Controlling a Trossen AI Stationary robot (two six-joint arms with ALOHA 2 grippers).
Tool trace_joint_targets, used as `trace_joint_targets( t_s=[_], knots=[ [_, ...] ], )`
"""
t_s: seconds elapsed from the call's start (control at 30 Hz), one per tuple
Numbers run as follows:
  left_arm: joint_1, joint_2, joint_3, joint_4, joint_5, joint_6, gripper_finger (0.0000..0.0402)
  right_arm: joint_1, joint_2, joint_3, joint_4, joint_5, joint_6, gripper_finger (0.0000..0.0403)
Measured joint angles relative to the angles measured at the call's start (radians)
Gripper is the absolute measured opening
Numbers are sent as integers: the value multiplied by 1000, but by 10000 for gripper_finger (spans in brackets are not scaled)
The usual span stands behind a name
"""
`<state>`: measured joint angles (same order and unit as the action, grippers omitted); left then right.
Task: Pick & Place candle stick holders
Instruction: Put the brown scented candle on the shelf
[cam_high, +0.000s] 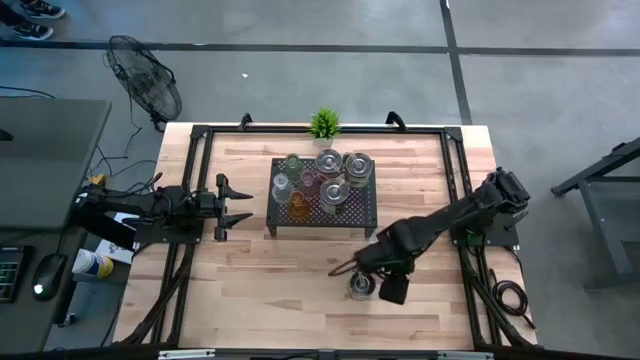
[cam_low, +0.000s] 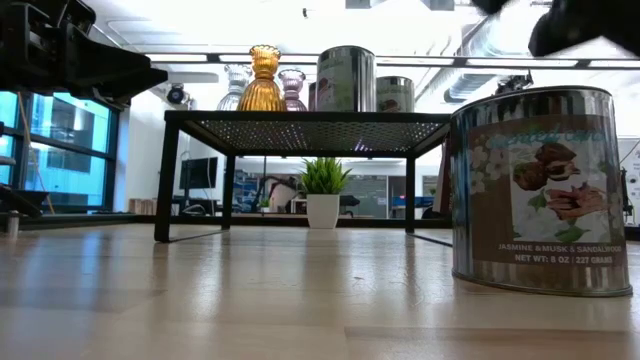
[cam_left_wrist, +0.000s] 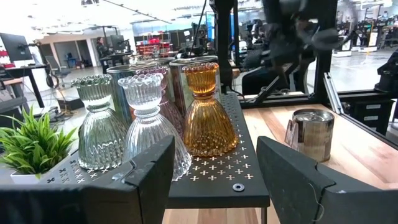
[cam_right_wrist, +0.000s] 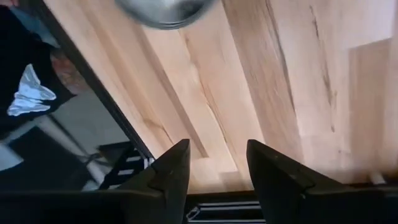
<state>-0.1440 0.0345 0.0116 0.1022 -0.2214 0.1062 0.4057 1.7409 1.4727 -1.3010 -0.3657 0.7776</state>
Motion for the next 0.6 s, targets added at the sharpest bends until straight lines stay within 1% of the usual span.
trace_joint_targets(
  t_s=[0.1, 0.27, 0.43, 0.6],
  knots=[
    [0, 0, 0, 0, 0, 0, 222, 54, 23, 77, -21, 52, 0, 140],
    [0, 0, 0, 0, 0, 0, 222, 123, 93, 133, 96, 70, -12, 119],
    [0, 0, 0, 0, 0, 0, 222, 104, 128, 139, 58, 79, -19, 102],
    [0, 0, 0, -1, 0, 0, 222, 69, 126, 131, 45, 123, -64, 108]
  ],
)
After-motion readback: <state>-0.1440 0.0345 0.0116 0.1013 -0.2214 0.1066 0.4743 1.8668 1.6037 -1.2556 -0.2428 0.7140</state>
